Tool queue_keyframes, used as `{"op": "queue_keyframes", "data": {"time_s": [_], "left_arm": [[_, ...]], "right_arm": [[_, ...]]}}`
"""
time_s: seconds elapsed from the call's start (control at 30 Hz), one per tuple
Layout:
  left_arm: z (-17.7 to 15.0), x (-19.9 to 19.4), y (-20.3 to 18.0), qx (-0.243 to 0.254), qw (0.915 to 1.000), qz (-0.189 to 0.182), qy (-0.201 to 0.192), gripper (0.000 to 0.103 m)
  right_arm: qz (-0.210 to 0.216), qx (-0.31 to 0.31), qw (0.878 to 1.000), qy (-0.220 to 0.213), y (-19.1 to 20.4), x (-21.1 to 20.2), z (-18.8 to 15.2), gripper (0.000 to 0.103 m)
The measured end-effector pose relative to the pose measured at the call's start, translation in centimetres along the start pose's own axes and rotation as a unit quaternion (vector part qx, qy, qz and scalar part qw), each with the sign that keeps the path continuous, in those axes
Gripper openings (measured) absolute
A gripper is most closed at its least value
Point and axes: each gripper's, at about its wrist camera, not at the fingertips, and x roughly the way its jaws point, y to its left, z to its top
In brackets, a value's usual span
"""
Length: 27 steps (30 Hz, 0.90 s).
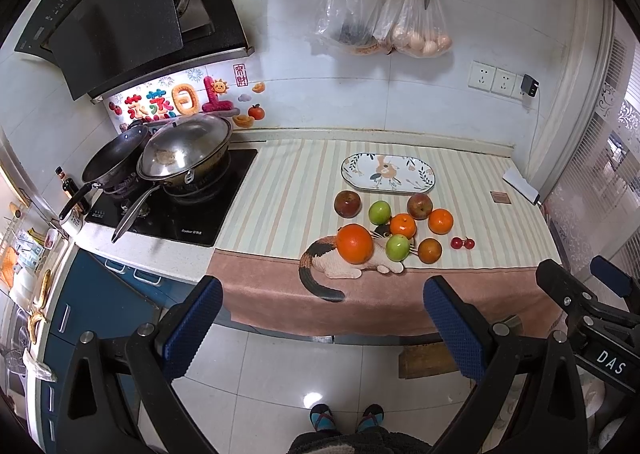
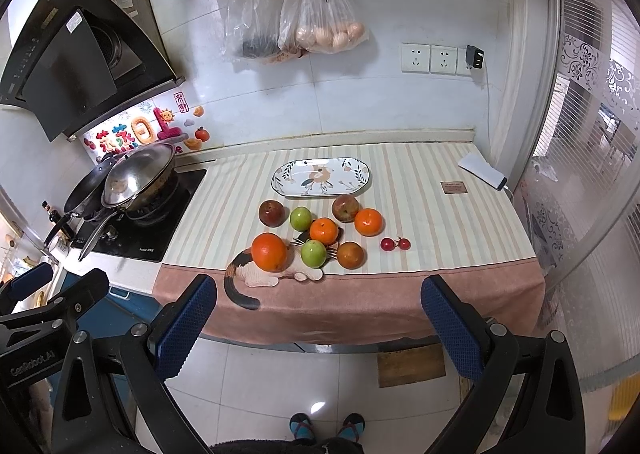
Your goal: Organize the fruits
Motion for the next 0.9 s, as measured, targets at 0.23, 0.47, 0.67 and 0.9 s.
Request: {"op": "queue_keyframes", "data": {"time_s": [0.23,0.47,0.67,0.9], "left_arm": [[1.9,2.6,-0.8,-0.011,0.9994,0.032,-0.001,0.103],[3.3,10.9,-2.2,-0.005,0.9968,0.058,0.055,0.103],[4.4,20.8,-2.5,-0.016,0.9875,0.015,0.156,0.103],[4.1,33.7,-1.4,-0.089,0.9491,-0.072,0.293,0.078]], "right_arm": [[0.019,0.020,1.000,0.006,-1.7,2.2,1.8,0.103],[0.028,0.024,0.999,0.032,-3.6,8.9,3.4,0.103],[0.030,0.044,0.996,0.077,-4.5,16.8,4.5,0.103],[0.011,0.069,0.987,0.144,-5.5,26.6,5.1,0.103]]}}
